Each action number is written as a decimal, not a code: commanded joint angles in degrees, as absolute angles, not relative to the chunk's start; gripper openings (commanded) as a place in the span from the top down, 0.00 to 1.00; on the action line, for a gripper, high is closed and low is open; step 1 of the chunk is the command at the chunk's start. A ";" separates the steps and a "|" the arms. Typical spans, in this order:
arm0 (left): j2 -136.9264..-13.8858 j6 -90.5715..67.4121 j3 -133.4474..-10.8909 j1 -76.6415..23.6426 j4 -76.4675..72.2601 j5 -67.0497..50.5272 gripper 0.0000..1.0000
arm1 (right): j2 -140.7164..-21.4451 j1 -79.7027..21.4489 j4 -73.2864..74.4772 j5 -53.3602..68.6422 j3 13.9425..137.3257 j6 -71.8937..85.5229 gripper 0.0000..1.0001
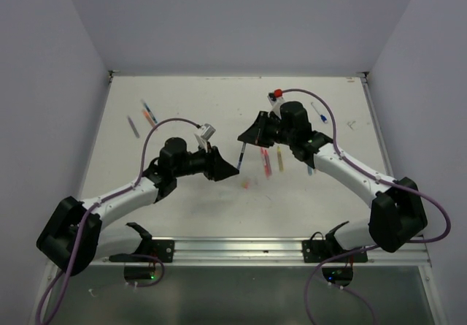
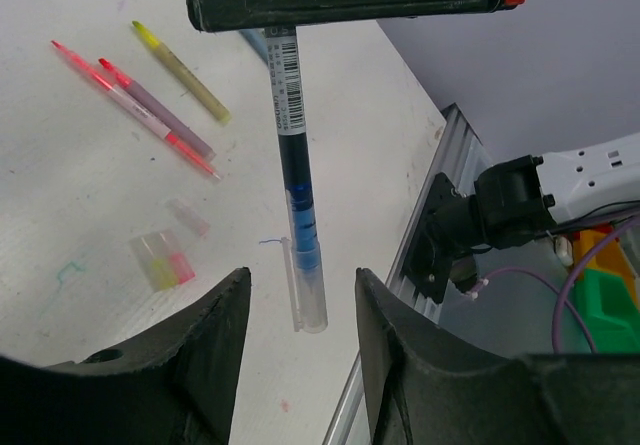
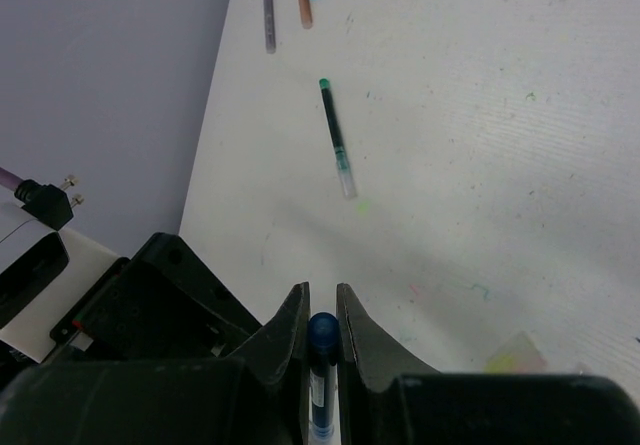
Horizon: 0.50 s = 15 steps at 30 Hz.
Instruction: Open the pen caps
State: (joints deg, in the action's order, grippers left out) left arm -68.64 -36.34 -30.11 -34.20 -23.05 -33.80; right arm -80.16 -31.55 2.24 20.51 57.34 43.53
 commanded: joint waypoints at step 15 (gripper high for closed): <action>-73.91 -35.86 -32.17 -35.42 -27.42 -36.74 0.69 | -79.36 -31.55 -2.63 23.55 56.87 44.91 1.00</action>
State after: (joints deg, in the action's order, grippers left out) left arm -73.06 -36.40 -30.39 -34.81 -24.88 -36.14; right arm -80.18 -31.46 1.50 21.50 56.86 43.53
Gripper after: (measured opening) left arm 0.312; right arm 0.125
